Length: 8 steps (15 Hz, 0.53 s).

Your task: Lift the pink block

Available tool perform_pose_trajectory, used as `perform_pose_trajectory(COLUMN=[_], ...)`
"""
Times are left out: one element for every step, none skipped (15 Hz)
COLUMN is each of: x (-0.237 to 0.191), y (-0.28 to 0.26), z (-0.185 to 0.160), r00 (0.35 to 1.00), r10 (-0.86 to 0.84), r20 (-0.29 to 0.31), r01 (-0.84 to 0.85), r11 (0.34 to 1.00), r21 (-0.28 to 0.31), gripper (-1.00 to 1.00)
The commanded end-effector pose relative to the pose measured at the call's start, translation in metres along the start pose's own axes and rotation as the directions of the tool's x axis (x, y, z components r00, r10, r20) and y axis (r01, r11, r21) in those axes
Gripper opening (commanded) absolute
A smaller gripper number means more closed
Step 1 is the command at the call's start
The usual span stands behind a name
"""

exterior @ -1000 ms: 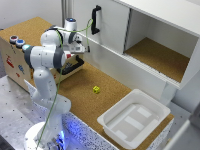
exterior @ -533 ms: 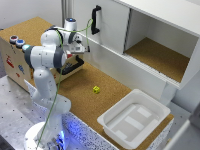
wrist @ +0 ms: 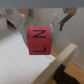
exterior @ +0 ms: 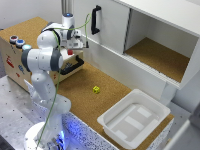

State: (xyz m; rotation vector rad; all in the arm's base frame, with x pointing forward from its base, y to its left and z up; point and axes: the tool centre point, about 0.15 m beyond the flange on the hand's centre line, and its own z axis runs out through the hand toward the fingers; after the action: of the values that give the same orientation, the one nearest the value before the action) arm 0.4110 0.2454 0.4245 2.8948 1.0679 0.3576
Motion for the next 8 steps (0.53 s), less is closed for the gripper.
perform_pose_trajectory(x=[-0.048, -0.063, -0.075, -0.090, -0.104, -0.122, -0.133, -0.150], y=[0.041, 0.051, 0.062, 0.076, 0.091, 0.108, 0.122, 0.143], z=[-0.039, -0.038, -0.037, -0.035, -0.031, -0.023, -0.016, -0.007], r00=[0.980, 0.968, 0.952, 0.927, 0.901, 0.876, 0.854, 0.827], r10=[0.196, 0.250, 0.304, 0.373, 0.432, 0.482, 0.518, 0.559], r20=[0.029, 0.035, 0.033, 0.027, 0.026, 0.033, 0.041, 0.055], r01=[-0.195, -0.248, -0.302, -0.372, -0.432, -0.482, -0.519, -0.560], r11=[0.979, 0.967, 0.952, 0.928, 0.902, 0.876, 0.855, 0.828], r21=[-0.056, -0.051, -0.045, -0.028, -0.014, -0.010, 0.003, 0.004], gripper=[-1.00, -1.00, -1.00, -1.00, -1.00, -1.00, -1.00, -1.00])
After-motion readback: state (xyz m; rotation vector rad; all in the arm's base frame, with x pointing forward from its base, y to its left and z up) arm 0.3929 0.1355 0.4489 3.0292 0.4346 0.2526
